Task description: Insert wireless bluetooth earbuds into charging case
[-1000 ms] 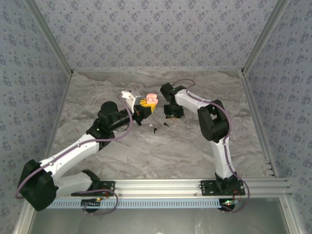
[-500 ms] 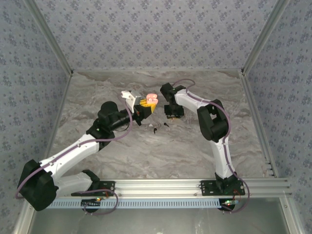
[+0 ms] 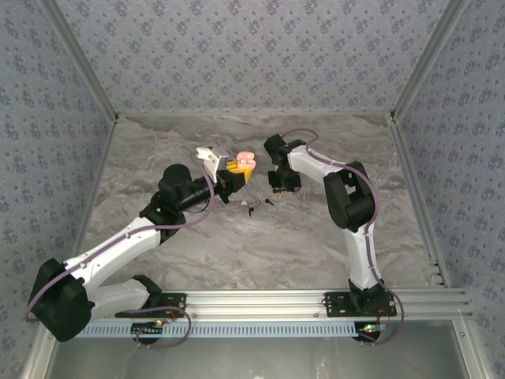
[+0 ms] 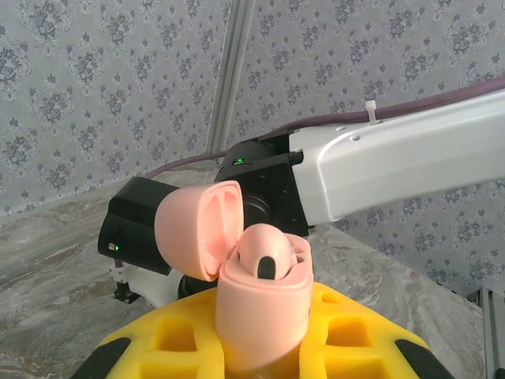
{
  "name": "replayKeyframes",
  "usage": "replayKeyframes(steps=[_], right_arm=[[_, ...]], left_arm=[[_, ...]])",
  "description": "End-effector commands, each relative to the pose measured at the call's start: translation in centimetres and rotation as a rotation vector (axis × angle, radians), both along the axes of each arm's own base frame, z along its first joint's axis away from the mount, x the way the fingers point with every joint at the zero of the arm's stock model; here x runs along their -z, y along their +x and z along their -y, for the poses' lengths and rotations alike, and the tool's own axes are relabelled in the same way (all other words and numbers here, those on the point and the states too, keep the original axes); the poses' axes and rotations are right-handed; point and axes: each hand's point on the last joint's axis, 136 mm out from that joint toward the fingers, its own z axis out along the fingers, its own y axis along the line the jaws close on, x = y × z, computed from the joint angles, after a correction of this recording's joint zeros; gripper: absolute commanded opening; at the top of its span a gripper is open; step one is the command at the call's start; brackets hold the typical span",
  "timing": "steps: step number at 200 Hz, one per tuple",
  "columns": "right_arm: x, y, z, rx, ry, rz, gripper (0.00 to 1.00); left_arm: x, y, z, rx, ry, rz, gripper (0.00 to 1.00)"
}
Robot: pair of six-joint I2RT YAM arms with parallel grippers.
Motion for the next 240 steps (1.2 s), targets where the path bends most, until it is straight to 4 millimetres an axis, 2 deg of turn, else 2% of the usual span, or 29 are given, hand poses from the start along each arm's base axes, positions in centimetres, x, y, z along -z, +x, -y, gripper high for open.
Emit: replayKeyframes(steps=[1, 46, 107, 177, 210, 240], right_arm=[[-2.1, 0.0, 0.8, -0.053, 0.015, 0.04, 0.22], [-4.8, -0.3, 2.6, -0.04, 0.053, 0.115, 0.22], [-11.9, -1.2, 2.8, -0.02, 0.197, 0.292, 0.21], [-19.9, -2.3, 2.2, -0.06, 0.319, 0.462, 0.22], [-22.6, -3.0, 1.5, -0.1, 0.371, 0.518, 0.22], [-24.2, -3.6, 0.7, -0.136, 0.409, 0.555, 0.22]], left_arm=[[-2.2, -0.3, 0.1, 0.011, -0.032, 0.054, 0.14], [-1.4, 0.2, 0.4, 0.004, -0.035, 0.029, 0.14], [-0.3, 1.1, 1.2, -0.01, -0.053, -0.001, 0.14], [2.0, 2.2, 2.5, -0.03, -0.041, -0.053, 0.14], [3.4, 2.7, 3.1, -0.027, -0.04, -0.078, 0.14], [4.4, 2.9, 3.4, -0.023, -0.038, -0.087, 0.14]])
